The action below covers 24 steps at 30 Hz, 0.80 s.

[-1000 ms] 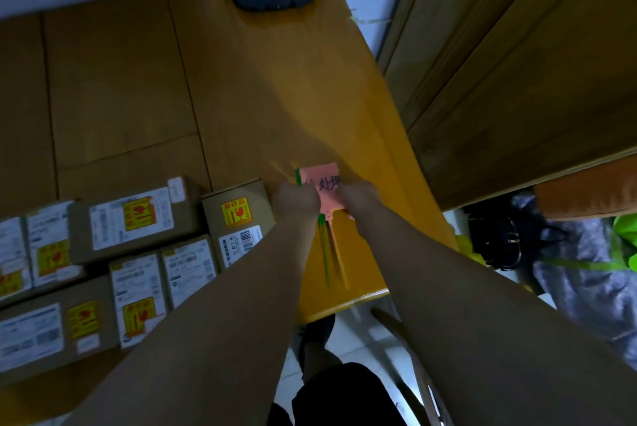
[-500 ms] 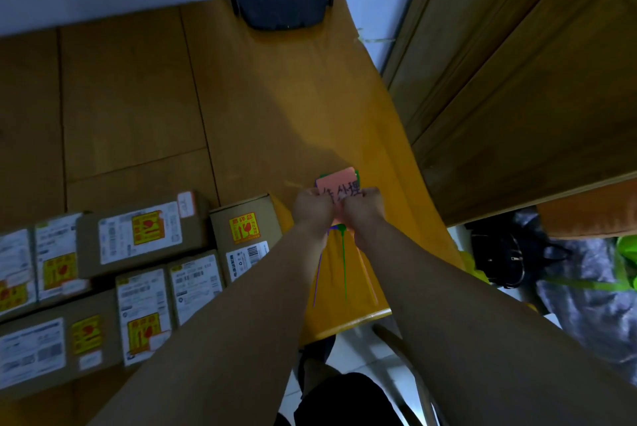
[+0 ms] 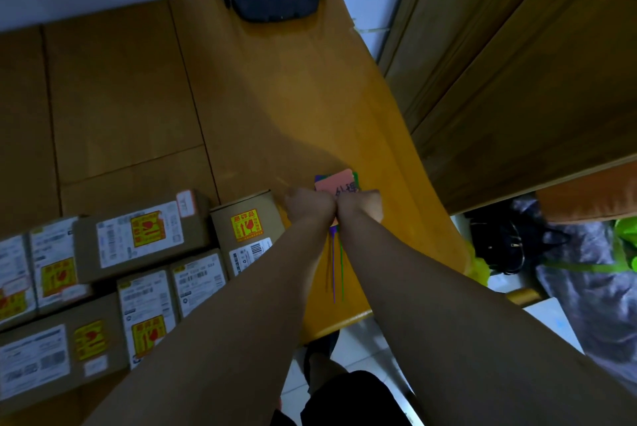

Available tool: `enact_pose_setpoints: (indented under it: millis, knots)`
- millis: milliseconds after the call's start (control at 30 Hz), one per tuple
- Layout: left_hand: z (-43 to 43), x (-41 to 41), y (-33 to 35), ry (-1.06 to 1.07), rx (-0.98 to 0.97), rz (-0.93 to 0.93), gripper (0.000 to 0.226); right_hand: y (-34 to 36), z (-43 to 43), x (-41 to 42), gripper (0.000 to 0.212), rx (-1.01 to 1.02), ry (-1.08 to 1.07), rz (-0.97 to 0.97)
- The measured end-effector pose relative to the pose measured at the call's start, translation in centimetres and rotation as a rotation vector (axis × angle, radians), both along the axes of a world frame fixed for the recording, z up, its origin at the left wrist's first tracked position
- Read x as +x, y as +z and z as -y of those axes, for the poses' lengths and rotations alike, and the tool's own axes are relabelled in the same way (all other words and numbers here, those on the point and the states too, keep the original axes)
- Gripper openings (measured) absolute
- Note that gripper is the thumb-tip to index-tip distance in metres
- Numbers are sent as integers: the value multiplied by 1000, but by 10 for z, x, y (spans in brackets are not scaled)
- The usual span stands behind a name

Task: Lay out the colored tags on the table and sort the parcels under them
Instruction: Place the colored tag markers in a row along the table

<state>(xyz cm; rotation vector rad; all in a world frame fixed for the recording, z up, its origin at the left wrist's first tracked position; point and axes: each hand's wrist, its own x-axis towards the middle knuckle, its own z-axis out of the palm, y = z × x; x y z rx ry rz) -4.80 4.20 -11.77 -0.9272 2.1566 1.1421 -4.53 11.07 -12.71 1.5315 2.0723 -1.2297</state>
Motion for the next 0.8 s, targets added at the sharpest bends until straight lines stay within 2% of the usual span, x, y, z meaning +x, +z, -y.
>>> enact_pose_setpoints:
  millis: [133,267,500,600,700,800]
  knots:
    - [1,1,0,150,123,8,27,2,2,-4,43,10,12,-2]
    - [0,2,-1,282,232,-6,34,0,1,-5,41,-7,14,-25]
    - [4,0,-16,378,364,2,39,-4,-3,-10,40,19,89,-41]
    - [4,3,-14,427,396,-6,29,-6,-3,-9,29,-31,181,-62]
    - [5,2,-11,427,430,1,9,-10,0,-6,20,-86,186,-130]
    - [10,4,-5,399,436,-47,7,-7,-3,-5,13,-142,161,-189]
